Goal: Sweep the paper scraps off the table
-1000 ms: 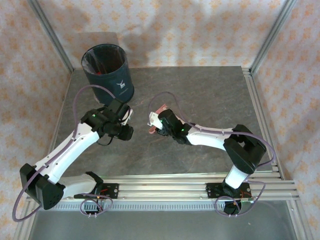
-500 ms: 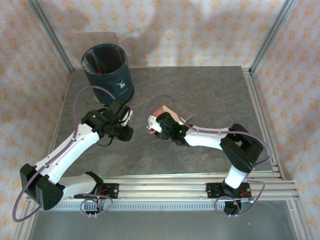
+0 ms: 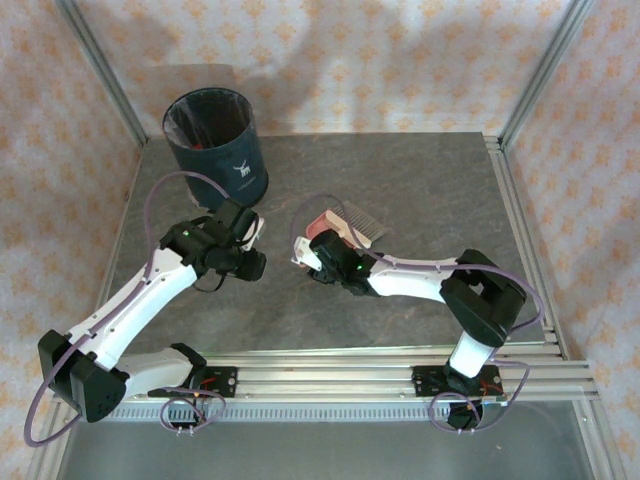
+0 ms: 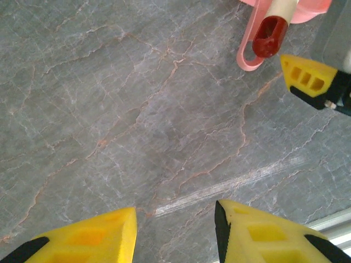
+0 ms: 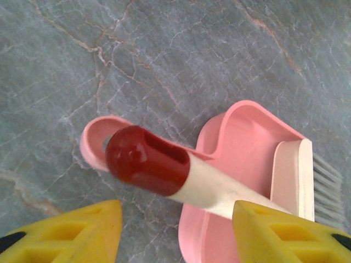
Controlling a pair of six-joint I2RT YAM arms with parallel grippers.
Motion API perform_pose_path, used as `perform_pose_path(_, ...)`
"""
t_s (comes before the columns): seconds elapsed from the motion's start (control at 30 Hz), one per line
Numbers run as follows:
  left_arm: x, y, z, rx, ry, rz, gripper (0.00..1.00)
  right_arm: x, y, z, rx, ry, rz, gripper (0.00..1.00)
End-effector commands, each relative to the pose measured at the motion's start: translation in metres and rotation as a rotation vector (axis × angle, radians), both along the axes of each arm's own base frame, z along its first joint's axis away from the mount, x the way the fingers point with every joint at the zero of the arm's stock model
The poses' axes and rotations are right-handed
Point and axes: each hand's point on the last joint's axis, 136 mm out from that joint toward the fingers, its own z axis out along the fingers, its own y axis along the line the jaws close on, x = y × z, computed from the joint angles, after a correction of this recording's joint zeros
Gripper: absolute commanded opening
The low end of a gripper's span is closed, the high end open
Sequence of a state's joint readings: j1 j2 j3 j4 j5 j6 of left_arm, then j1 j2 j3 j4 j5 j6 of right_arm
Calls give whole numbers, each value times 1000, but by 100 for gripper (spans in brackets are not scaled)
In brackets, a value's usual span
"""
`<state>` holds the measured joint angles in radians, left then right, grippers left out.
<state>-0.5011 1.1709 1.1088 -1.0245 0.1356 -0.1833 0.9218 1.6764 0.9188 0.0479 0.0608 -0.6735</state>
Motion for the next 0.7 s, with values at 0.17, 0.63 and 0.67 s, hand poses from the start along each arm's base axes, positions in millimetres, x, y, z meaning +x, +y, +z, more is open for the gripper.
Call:
perform_pose_path(0.17,31,29,19,111,-192,121,43,-8,-18,34,61,-25,-81,55)
perform_pose_path(0.63,76,85,33,344,-525,403,48,17,-96,61,-8,-289,-451,55)
perform_pose_path(0.67,77,90,33,373,-544,419,48,18,-100,64,-8,-310,-470,56)
